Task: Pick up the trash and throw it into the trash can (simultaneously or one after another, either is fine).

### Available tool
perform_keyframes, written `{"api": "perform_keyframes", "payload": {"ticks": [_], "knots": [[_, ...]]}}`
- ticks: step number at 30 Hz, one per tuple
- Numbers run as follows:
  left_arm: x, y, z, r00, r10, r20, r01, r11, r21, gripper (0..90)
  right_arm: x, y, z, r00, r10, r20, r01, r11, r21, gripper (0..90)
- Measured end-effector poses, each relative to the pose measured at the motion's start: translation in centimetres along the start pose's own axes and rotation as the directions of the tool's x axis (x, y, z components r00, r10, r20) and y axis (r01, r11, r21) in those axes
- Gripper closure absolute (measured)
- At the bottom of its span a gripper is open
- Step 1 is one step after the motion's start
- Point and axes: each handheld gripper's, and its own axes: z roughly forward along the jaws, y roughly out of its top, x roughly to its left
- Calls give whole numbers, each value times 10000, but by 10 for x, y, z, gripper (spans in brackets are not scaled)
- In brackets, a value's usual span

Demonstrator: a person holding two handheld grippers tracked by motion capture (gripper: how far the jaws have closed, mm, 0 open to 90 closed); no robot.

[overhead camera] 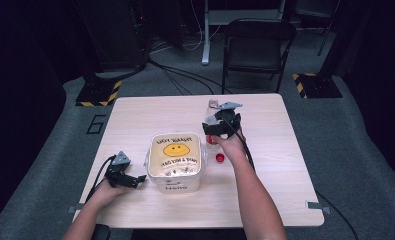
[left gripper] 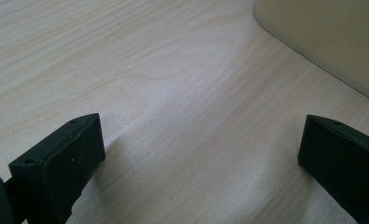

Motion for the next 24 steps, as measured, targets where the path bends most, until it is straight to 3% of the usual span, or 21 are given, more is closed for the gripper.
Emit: {"api": "perform_keyframes", "payload": {"ticks": [11,24], "knots": [[0,0,0,10000,2,1,-2,10000,-1,3,0,0,-1,9994,-279,-201,282,9995,133,268],[0,0,0,10000,0,-2,0,10000,-4,3,-1,2,-10,9976,-627,-308,628,9980,49,279]]}}
